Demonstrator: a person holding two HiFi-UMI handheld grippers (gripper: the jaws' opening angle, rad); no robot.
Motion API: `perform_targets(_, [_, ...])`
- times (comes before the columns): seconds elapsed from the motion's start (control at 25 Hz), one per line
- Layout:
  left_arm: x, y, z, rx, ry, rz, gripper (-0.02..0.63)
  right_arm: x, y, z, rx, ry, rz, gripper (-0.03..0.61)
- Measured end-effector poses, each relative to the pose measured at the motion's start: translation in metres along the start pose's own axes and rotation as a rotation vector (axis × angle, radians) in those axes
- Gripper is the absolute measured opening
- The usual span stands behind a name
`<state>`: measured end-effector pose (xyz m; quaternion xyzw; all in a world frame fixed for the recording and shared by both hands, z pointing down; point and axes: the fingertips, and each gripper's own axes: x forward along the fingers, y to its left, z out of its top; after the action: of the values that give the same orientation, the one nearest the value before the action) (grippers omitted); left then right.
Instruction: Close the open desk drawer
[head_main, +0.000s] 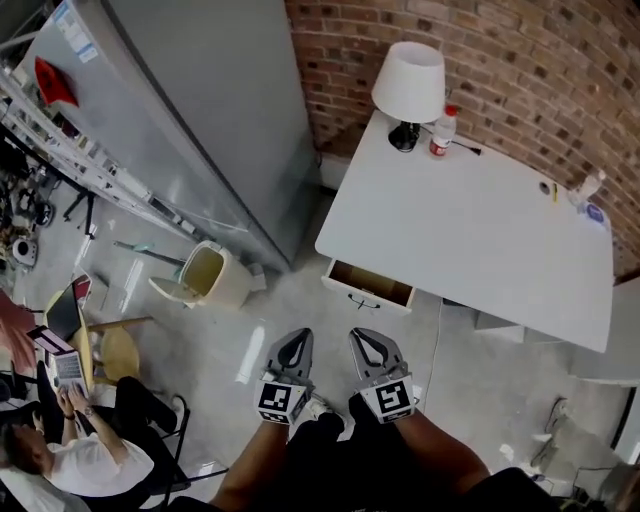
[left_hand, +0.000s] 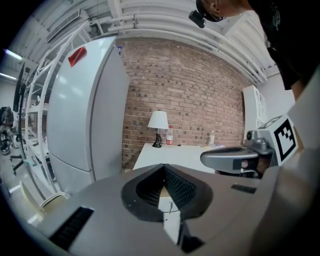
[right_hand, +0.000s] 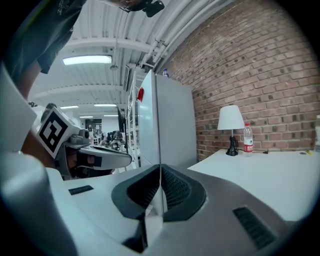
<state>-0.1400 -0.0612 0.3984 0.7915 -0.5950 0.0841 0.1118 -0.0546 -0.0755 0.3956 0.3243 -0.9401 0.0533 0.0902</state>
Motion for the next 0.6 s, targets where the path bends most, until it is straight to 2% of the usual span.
perform_targets(0.28, [0.026,-0.017,-0.037,0.014,0.05,-0.069,0.008,0.002,-0.016,-0.039,0.036,0.038,-0.06,0.029])
perform_targets(0.6, [0.047,-0.015,-0.086,0.015,0.084,-0.156,0.008,0.012,-0.02,-0.078,0.046,0.036,-0.165,0.029])
